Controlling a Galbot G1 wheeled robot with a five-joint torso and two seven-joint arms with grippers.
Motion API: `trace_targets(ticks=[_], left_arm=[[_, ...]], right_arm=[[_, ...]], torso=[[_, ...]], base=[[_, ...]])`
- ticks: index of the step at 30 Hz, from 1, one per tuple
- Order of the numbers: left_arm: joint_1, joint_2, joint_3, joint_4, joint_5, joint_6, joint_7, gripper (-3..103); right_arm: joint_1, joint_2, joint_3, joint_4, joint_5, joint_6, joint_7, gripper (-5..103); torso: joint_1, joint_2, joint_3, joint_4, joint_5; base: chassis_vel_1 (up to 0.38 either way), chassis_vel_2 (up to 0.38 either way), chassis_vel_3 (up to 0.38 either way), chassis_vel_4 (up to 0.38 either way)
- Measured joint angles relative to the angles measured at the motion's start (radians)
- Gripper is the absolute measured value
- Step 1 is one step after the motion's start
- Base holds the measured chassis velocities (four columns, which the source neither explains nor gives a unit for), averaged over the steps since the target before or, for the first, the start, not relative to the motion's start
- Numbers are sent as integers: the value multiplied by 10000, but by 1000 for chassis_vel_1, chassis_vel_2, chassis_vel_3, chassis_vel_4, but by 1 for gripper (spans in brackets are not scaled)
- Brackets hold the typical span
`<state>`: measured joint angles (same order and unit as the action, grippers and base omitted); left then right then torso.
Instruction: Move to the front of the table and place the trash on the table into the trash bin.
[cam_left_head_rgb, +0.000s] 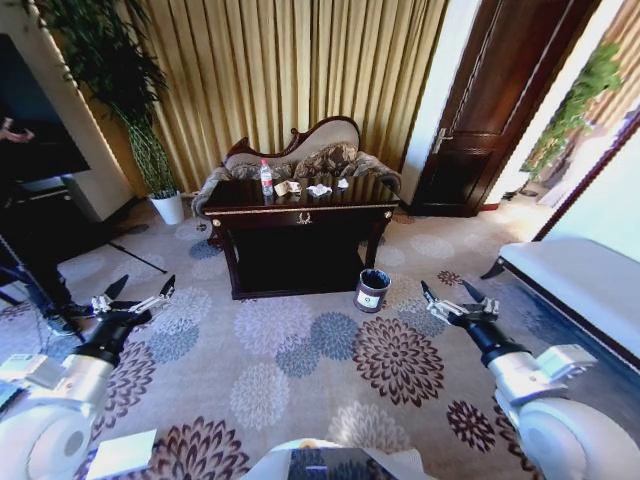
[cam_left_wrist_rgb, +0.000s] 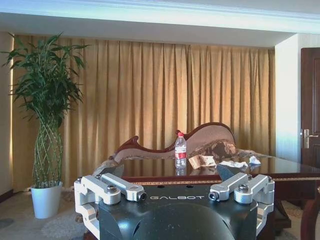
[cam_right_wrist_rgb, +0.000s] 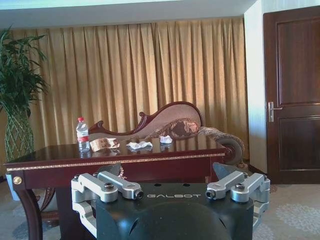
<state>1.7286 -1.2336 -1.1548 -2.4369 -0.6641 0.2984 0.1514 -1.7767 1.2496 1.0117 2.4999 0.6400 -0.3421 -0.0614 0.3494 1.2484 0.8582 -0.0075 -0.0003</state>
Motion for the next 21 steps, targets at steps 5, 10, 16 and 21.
trace_targets(ticks=[5,10,16,21], left_arm=[[5,-8,0,-5,-2,-6,17,100],[9,-10,1,-8,-6,-15,25,100],[32,-23,0,-27,-17,-19,32,100],[32,-37,0,-37,-20,-20,43,100]], right_arm=[[-18,19,0,-1,-5,1,-2,100],[-31,20,0,-1,-7,4,-4,100],[-46,43,-11,0,-9,9,-11,100],[-53,47,-17,0,-13,31,-12,100]], torso=[[9,-5,4,0,5],[7,-4,2,-1,1],[0,1,-1,2,1],[0,1,0,-1,2]], base=[[-194,191,213,-197],[-177,167,184,-166],[-135,166,120,-154],[-158,152,141,-159]])
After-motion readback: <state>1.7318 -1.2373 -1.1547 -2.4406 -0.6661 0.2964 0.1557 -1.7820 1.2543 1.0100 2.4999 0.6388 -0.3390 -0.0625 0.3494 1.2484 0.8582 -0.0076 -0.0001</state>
